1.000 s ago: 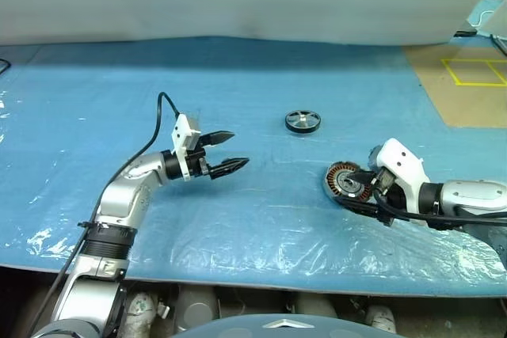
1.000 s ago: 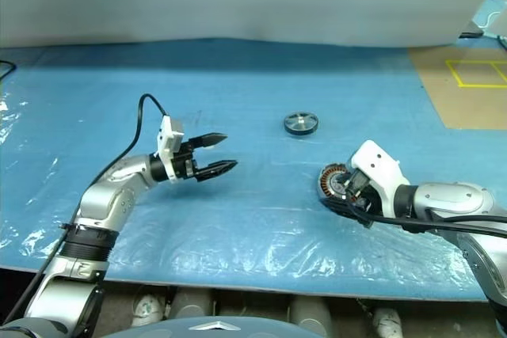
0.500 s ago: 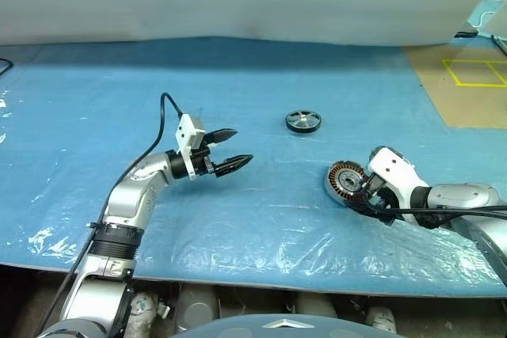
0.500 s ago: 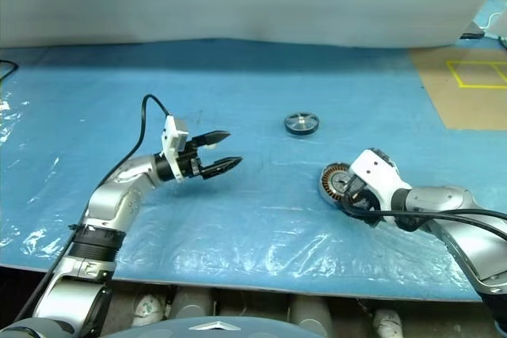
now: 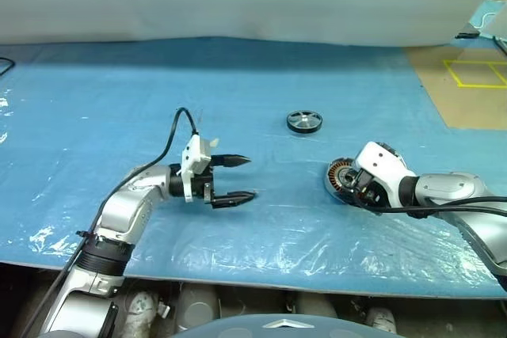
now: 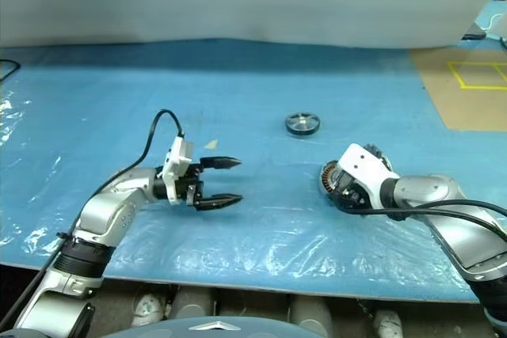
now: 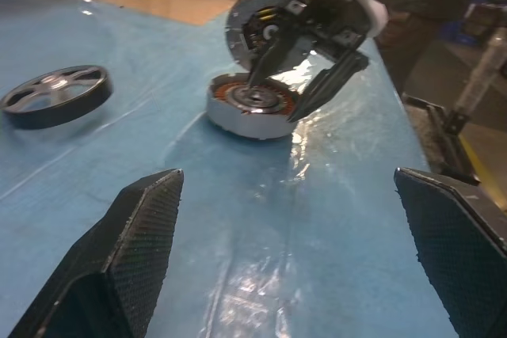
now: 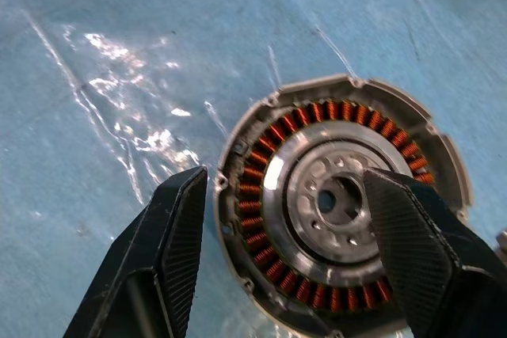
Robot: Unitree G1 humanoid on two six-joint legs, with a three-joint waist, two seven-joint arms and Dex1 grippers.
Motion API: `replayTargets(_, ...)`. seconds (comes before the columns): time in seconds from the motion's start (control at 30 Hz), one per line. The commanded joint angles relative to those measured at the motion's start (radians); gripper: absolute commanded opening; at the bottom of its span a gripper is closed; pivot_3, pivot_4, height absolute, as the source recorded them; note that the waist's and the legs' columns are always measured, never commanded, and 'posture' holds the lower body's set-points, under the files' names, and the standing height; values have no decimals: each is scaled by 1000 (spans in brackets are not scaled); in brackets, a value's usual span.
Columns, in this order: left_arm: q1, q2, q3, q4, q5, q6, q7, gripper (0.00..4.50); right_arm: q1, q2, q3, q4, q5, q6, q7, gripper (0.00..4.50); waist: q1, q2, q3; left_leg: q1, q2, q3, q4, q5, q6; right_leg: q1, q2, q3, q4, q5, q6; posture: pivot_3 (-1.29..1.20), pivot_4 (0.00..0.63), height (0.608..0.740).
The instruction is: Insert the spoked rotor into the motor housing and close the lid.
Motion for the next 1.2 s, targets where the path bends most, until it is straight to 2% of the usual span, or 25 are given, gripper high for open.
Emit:
replayTargets(0.03, -26, 9, -13, -13, -1, -19, -35, 4480, -12, 23, -13, -9, 20, 9, 10, 3253, 0, 0, 0, 0, 0, 0, 0, 0, 0, 0, 0, 0, 0, 0, 0, 0, 150, 740)
replayTargets(0.17, -43, -8, -41, 43, 68, -146, -58, 4480, 10, 42, -21, 31, 3, -23, 12, 3253, 0, 0, 0, 0, 0, 0, 0, 0, 0, 0, 0, 0, 1, 0, 0, 0, 150, 740)
replayTargets(0.33, -42, -15, -75, 48, 105, -220, -77, 4480, 35, 26, -25, -7, 2, -36, 31, 3253, 0, 0, 0, 0, 0, 0, 0, 0, 0, 0, 0, 0, 0, 0, 0, 0, 150, 740)
replayTargets(0.53, -41, -39, -81, 30, 103, -221, -49, 4480, 26, 29, -33, -26, 1, -69, 43, 3253, -2, 0, 0, 1, 0, 1, 1, 0, 0, 0, 0, 1, 2, 0, 0, 0, 150, 740)
replayTargets(0.7, -64, -81, -61, 18, 75, -193, -2, 4480, -65, 30, -49, -12, 37, -37, 62, 3253, -1, 0, 0, 2, 0, 1, 2, 0, 0, 0, 0, 2, 4, 0, 0, 0, 150, 740)
replayTargets(0.93, -61, -85, -72, 3, 75, -179, 11, 4480, -31, -26, -3, 54, -63, -125, 75, 3253, 1, 0, 0, 1, 0, 1, 2, 0, 1, 0, 0, 1, 3, 0, 0, 0, 150, 740)
replayTargets(1.2, -63, -80, -72, 2, 81, -184, 12, 4480, 7, -37, -3, 48, -64, -96, 107, 3253, -1, 0, 0, 2, 0, 1, 2, 0, 1, 0, 0, 1, 4, 0, 0, 0, 150, 740)
